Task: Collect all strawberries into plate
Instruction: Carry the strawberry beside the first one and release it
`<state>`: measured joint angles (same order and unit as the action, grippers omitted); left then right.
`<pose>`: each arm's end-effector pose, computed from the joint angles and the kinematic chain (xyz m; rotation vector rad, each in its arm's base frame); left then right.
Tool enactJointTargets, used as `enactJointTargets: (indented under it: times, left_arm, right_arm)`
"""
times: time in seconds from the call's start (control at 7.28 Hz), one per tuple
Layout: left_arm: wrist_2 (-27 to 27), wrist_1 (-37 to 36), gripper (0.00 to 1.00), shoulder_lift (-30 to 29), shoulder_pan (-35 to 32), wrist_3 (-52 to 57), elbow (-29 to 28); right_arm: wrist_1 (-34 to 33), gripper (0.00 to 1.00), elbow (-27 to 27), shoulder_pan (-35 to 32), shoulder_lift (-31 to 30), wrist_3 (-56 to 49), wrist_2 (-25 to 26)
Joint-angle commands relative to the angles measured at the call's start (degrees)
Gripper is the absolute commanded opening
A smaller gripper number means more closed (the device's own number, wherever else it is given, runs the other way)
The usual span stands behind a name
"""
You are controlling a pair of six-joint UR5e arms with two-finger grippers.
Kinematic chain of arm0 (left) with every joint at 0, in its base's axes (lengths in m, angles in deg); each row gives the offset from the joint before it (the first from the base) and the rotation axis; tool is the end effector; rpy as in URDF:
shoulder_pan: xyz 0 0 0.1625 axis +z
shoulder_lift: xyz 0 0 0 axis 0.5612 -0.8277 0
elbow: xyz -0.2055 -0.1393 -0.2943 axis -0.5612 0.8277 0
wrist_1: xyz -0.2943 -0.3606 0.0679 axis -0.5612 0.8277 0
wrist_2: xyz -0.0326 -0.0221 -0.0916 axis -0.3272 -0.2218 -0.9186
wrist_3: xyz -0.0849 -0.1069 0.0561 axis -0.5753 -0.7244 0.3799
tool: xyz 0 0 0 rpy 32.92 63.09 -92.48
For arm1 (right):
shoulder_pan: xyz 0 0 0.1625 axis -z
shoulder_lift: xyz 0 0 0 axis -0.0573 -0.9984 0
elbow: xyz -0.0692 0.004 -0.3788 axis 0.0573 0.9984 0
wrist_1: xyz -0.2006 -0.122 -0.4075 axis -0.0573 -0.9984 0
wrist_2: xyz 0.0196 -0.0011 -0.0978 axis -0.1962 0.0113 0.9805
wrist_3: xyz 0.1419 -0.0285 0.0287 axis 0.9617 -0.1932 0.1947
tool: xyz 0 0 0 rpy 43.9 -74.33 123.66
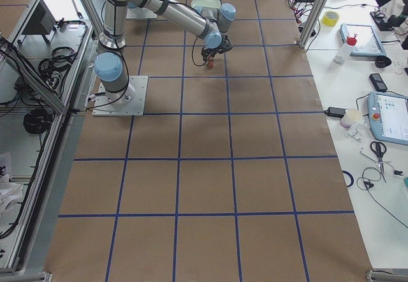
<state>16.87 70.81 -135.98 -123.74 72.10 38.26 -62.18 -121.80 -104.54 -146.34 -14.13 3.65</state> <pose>-0.1275 -0.5293 0.3793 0.1064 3.1242 -0.0446 0.2501 -0.5179 0.0582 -1.3388 -2.7104 -0.3766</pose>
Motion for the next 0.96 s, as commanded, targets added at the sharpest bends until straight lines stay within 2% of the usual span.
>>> enactJointTargets:
  times: [0.0, 0.27, 0.41, 0.55, 0.82]
  left_arm:
    - [0.1, 0.0, 1.0, 0.1, 0.0, 0.1, 0.0]
    - [0.1, 0.0, 1.0, 0.1, 0.0, 0.0, 0.0]
    - [0.1, 0.0, 1.0, 0.2, 0.0, 0.0, 0.0]
    - [0.1, 0.0, 1.0, 0.2, 0.0, 0.0, 0.1]
    - [0.1, 0.0, 1.0, 0.2, 0.0, 0.0, 0.3]
  right_arm:
    - [0.1, 0.24, 0.0, 0.0, 0.0, 0.0, 0.0]
    - [0.3, 0.24, 1.7, 0.0, -0.6, 0.8, -0.4]
    - [1.0, 0.24, 3.8, -0.4, -0.9, 2.0, -3.9]
    - [0.9, 0.24, 4.7, -2.2, -1.1, 3.8, -7.3]
    - [0.1, 0.24, 7.6, -8.9, -0.4, 9.3, -8.9]
